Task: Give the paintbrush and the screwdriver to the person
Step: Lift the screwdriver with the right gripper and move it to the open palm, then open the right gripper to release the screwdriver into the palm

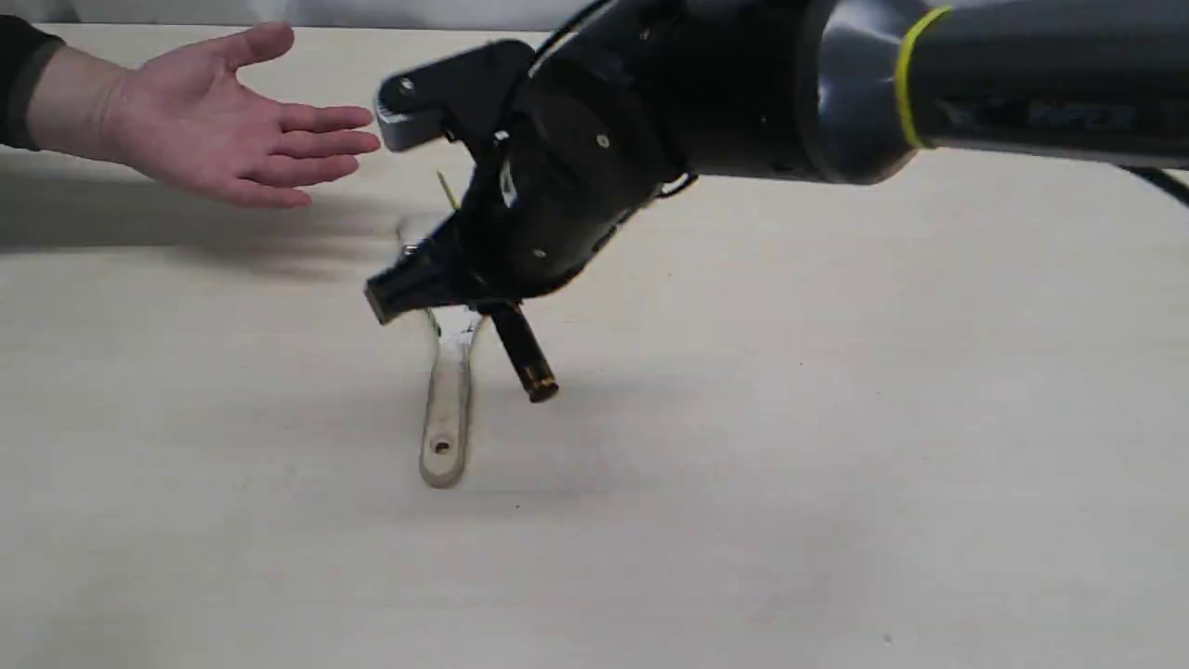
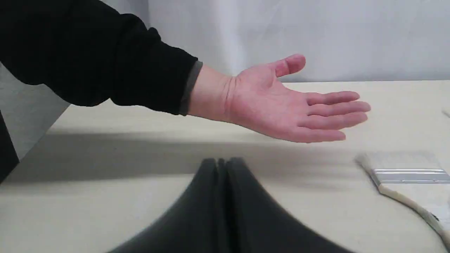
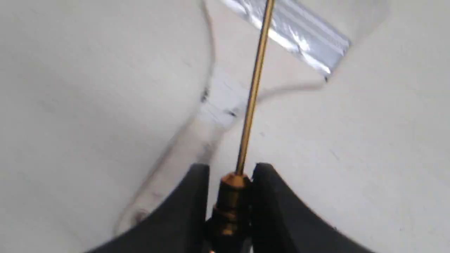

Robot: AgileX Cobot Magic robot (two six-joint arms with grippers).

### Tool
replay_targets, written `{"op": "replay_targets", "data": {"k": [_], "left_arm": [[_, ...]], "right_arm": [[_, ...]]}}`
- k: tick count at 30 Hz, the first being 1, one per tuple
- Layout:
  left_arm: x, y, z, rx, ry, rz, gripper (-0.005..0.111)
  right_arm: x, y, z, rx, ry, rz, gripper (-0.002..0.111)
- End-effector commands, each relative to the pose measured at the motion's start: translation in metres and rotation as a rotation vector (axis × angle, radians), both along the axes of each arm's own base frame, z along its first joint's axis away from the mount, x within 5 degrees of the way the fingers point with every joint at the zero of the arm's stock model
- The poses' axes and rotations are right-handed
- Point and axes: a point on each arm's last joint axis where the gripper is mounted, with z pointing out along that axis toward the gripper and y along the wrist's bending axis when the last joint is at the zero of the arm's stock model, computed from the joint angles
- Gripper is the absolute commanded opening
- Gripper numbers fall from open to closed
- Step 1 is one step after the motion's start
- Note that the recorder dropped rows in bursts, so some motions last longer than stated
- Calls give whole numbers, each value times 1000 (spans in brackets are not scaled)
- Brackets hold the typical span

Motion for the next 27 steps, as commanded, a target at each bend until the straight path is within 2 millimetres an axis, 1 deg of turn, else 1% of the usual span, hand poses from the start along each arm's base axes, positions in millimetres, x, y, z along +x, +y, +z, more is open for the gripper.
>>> {"op": "replay_targets", "data": {"k": [1,2,4,6,7,10,12,13,15,20,21,22,24,26,27], "left_arm": [[0,-1,0,-6,-6,-9,0],[0,-1,0,-6,-6,-9,0],[0,-1,0,-6,-6,-9,0],[0,-1,0,-6,-6,-9,0],[0,-1,0,-4,-9,-9,0],[0,0,0,0,-7,-8,0],[0,0,0,0,-7,-8,0],[0,0,0,0,-7,-8,0],[0,0,0,0,-7,-8,0],[0,0,0,0,-7,-8,0],[0,0,0,0,-7,-8,0],[0,0,0,0,-7,-8,0],[0,0,0,0,-7,-8,0],[0,0,0,0,-7,-8,0],[0,0,0,0,-7,-8,0]], "right_arm": [[-12,20,43,100,-105,70,4],[-13,26,51,127,-130,84,4],[-19,44,71,191,-211,155,4],[-22,59,84,238,-281,213,4],[-20,67,91,269,-314,226,4],[-7,82,95,300,-348,225,4],[2,93,88,296,-341,221,4],[6,99,88,300,-345,220,4],[14,109,78,289,-348,222,4],[32,133,41,261,-338,236,5],[34,136,36,258,-339,237,5],[37,139,29,254,-335,238,9],[40,144,18,245,-327,238,22],[43,147,8,231,-314,237,39],[43,147,4,222,-306,237,45]]}}
